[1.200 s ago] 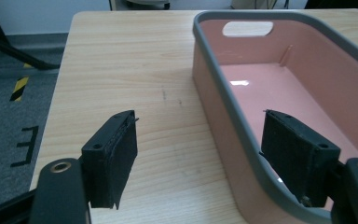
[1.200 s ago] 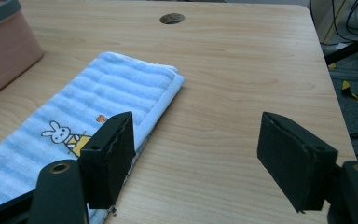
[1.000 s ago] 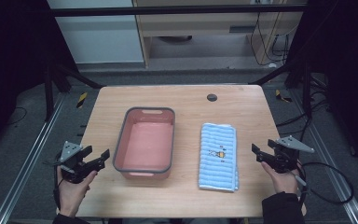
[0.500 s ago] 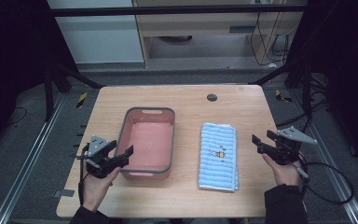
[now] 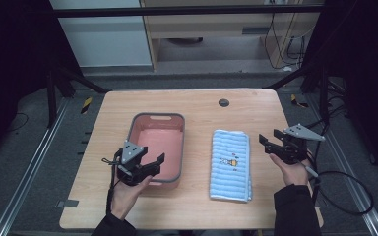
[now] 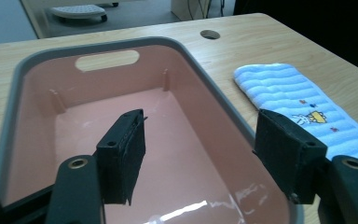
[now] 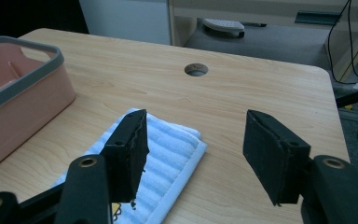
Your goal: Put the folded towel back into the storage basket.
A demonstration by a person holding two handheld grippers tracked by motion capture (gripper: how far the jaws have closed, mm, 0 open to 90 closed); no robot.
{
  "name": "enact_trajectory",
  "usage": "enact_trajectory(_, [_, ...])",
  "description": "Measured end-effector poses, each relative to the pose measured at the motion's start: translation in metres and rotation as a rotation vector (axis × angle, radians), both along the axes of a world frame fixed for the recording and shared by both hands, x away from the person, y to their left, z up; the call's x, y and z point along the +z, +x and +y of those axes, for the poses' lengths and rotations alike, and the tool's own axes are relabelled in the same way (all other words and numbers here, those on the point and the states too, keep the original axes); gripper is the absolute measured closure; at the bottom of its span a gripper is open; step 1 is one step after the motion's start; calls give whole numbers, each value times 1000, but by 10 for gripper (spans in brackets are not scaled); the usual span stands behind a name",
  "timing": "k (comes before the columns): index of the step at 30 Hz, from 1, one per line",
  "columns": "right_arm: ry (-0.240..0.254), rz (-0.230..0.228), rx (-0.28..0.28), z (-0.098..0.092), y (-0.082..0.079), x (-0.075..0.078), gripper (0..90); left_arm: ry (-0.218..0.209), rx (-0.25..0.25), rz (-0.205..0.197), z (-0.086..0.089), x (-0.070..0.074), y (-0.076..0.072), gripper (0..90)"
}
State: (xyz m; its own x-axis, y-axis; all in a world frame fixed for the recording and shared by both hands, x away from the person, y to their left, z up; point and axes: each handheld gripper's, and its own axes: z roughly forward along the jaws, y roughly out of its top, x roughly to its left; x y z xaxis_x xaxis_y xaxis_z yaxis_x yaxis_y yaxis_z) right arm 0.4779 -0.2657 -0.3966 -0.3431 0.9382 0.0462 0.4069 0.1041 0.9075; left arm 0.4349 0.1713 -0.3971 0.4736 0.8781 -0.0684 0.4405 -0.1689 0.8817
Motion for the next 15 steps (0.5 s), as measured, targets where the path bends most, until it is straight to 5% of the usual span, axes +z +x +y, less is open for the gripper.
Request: enact_trajectory(15, [-11,14,24,11,18,-2,415,11,-77,-2,-47,-6,1,338])
